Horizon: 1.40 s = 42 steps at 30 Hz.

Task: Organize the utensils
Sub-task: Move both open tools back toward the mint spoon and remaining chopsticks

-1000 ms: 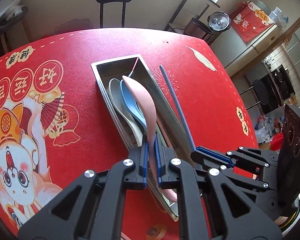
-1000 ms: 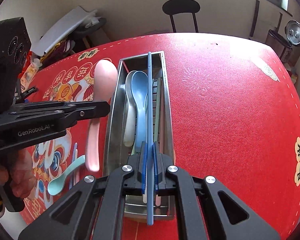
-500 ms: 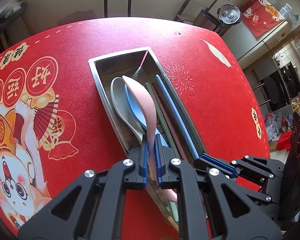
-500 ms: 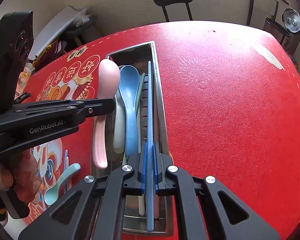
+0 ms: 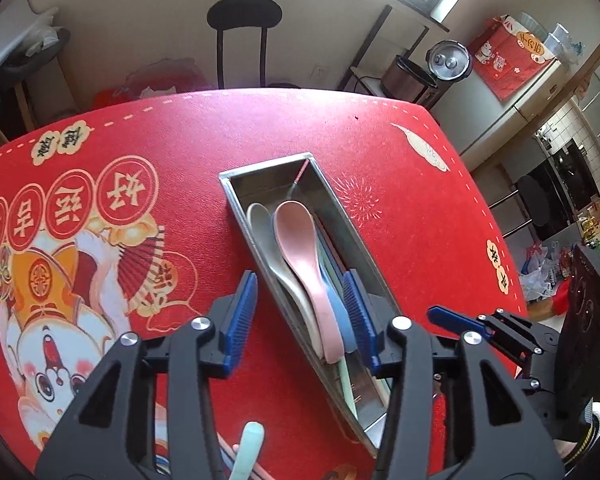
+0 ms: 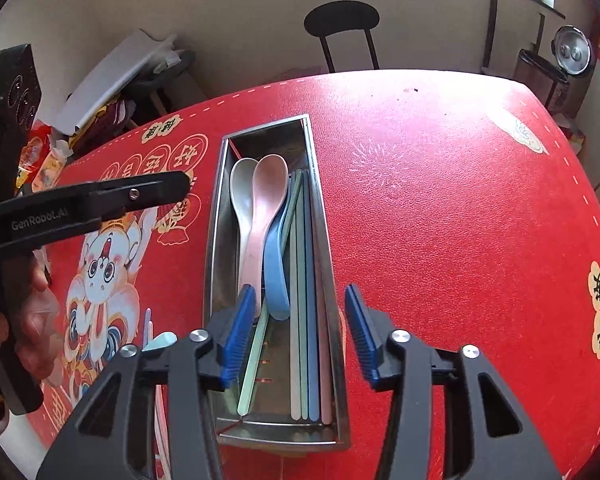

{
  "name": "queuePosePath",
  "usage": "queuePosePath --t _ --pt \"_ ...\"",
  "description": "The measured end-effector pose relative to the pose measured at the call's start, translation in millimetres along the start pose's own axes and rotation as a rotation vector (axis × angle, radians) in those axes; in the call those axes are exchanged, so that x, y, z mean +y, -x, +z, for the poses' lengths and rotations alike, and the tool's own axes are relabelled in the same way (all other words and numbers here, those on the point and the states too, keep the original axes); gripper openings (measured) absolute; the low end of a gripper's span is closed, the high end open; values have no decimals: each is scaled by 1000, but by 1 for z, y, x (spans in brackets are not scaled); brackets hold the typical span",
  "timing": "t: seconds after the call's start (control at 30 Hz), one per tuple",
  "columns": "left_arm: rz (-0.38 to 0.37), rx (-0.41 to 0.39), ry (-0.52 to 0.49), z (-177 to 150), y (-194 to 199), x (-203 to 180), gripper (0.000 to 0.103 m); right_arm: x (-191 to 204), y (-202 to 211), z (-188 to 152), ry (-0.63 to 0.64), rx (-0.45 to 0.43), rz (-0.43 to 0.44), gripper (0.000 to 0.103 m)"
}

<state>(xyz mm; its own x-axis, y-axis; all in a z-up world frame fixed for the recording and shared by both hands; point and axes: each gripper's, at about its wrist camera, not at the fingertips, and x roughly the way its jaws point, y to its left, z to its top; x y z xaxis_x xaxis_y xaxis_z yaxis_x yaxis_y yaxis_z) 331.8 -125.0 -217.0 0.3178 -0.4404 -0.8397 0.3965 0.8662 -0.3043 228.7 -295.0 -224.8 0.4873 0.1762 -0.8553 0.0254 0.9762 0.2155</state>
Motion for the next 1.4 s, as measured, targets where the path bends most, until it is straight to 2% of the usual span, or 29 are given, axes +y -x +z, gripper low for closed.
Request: queuePosePath --t 0.07,0.13,0.17,0.2,0.27,0.47,0.7,0.93,1.03,1.17,1.4 --pt "15 -28 -2 -6 17 6 62 2 9 -6 4 -20 -14 62" --pt "33 -51 -10 -14 33 11 66 3 18 -14 7 -35 -28 72" --pt "48 -59 -15 -19 40 13 82 4 21 -18 8 -41 -37 79" --pt "71 -76 -20 -24 47 14 93 5 24 -22 8 -49 -48 87" --pt "103 -115 -31 -37 65 20 95 7 31 -32 13 -74 -74 96" --pt "162 -79 -9 -83 90 48 96 15 31 -62 57 -32 -118 97" --pt "234 -60 67 -149 112 78 97 38 25 -100 120 9 -135 97" --pt "249 -25 123 -209 113 86 97 80 9 -126 231 67 -106 97" --pt "249 -8 143 -229 110 86 97 98 -2 -135 306 87 -125 97" --pt "236 19 164 -248 106 85 97 111 -14 -141 344 128 -99 97" --pt "237 23 182 -253 109 85 97 114 -24 -145 366 137 -136 97"
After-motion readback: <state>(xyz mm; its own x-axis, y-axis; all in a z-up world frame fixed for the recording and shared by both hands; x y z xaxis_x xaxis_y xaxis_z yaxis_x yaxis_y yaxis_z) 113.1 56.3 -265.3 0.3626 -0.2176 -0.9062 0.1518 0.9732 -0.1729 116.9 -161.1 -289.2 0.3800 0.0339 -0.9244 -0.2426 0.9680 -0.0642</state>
